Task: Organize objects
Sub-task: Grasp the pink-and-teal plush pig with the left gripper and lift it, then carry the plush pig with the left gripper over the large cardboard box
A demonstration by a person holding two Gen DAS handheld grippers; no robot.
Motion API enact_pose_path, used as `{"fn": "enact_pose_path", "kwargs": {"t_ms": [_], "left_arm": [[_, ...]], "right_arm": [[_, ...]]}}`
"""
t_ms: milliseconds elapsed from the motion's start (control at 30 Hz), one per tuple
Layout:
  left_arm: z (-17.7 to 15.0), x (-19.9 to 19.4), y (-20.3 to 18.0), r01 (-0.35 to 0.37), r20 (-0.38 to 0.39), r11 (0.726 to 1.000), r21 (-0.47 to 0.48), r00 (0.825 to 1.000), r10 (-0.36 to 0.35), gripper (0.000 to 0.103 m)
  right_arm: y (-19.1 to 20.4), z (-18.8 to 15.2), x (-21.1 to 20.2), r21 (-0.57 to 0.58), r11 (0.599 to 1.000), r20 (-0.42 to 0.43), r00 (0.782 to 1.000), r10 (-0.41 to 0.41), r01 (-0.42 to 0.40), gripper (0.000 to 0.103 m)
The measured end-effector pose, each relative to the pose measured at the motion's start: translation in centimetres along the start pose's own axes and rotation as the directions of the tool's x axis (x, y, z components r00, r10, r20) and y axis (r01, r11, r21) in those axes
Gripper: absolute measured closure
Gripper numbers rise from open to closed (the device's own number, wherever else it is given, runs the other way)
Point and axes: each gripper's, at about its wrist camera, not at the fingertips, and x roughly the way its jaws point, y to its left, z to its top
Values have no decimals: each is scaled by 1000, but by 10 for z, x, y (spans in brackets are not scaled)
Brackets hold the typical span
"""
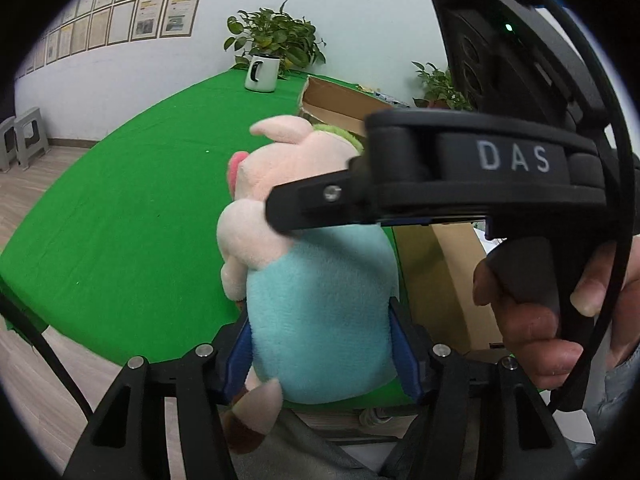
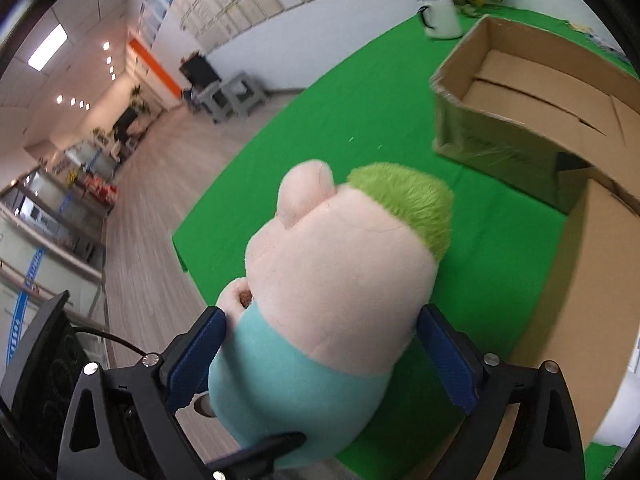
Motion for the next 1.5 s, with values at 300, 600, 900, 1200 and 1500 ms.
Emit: {"fn": "enact_pose_path", "kwargs": {"t_ms": [300,600,900,1200,1500], "left_arm": [[0,1,-1,5,3,1000,23,1000,-5,45],[-1,-3,-5,-17,-3,1000,26,1000,17,45],[-1,-9,-17,-94,-1,993,67,996,94,48],[5,-32,-57,-173,84,974,145,983,163,50],[45,-52,-92,-111,198,960,257,978,60,51]], "right_arm": [[16,13,32,39,998,-16,999,-52,53,8],[43,15,43,-13,994,36,993,-108,109,25],[57,2,16,-29,995,99,991,-88,91,37],[41,-33,-50,-23,999,191,981,29,-25,42],[44,-32,-144,-14,998,393,918,-58,69,43]]}}
